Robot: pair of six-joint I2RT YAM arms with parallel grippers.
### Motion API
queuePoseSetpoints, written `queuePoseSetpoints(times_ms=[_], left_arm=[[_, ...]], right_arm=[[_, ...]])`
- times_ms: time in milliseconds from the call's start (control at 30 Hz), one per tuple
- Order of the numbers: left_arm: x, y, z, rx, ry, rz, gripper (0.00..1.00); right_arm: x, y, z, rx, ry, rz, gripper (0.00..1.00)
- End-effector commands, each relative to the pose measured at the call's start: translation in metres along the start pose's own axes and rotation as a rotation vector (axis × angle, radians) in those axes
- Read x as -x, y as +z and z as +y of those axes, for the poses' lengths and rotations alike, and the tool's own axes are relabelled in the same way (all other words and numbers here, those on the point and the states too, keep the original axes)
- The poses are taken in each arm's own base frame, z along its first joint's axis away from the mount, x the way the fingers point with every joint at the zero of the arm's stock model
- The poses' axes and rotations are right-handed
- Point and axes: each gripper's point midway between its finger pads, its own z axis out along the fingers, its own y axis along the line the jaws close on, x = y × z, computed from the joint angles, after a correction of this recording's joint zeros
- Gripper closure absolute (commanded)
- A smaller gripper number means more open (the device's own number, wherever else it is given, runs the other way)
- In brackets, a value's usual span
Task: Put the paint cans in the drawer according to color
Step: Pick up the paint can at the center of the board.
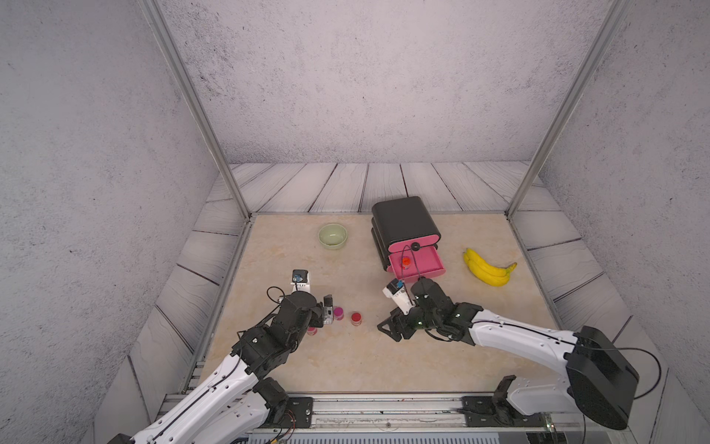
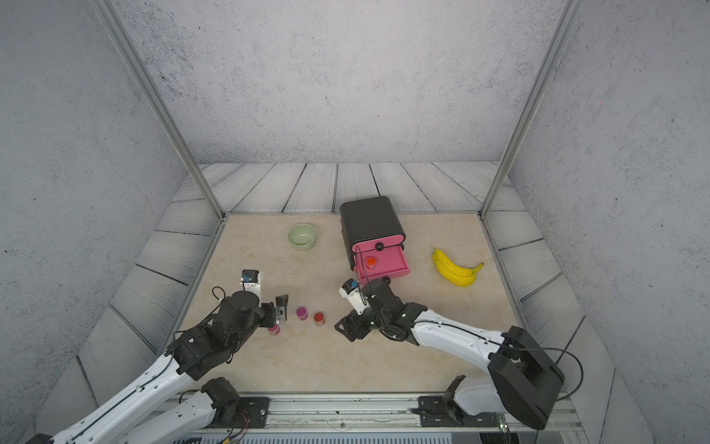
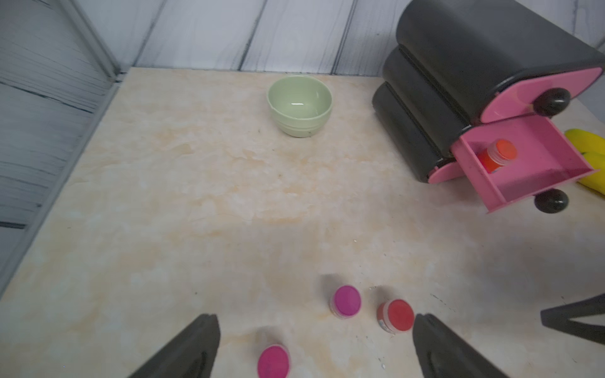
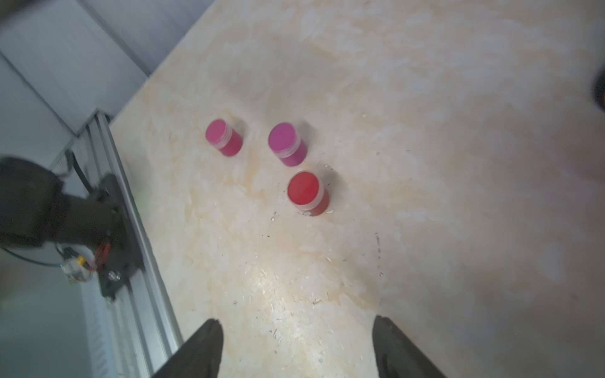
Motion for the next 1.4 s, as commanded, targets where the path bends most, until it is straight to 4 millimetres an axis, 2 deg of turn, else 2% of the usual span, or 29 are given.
queuePoseSetpoints(times_ms=[0,100,233,367,567,700,900,1033,1100,1167,1233,1367], left_arm=[[0.025,-0.023,0.033,0.142,-0.002,-0.106,0.01],[0.031,-0.031,0.038,0.138,-0.013,-0.154,0.01],[0.026,-0.032,0.041,0.134,-0.037,-0.167,0.01],[0.029,-0.037,0.047,0.153,-0.037,-0.187,0.01],[0.030,-0.041,0.050,0.155,-0.040,-0.210,0.01],[0.031,-0.041,0.050,0.155,-0.032,-0.214,0.01],[0.031,-0.041,0.050,0.155,-0.030,-0.215,0.01],[0.032,-0.040,0.049,0.153,-0.030,-0.215,0.01],[0.032,-0.040,0.048,0.151,-0.030,-0.213,0.01],[0.032,-0.040,0.048,0.150,-0.031,-0.214,0.01],[0.032,-0.040,0.048,0.147,-0.033,-0.214,0.01],[0.033,-0.040,0.047,0.141,-0.033,-0.213,0.01]], right_arm=[[0.005,0.017,-0.015,-0.084,-0.181,0.049,0.22],[0.012,0.034,-0.015,-0.073,-0.207,0.079,0.22],[0.012,0.059,-0.019,-0.106,-0.257,0.143,0.22],[0.012,0.078,-0.014,-0.099,-0.300,0.179,0.23],[0.013,0.098,-0.023,-0.154,-0.301,0.232,0.24],[0.012,0.107,-0.019,-0.132,-0.305,0.248,0.26],[0.010,0.116,-0.012,-0.116,-0.312,0.267,0.36],[0.009,0.119,-0.009,-0.098,-0.310,0.282,0.48],[0.009,0.120,-0.007,-0.090,-0.309,0.283,0.50],[0.009,0.120,-0.006,-0.082,-0.309,0.284,0.56],[0.008,0.121,-0.007,-0.081,-0.308,0.286,0.58],[0.009,0.118,-0.007,-0.089,-0.307,0.286,0.67]])
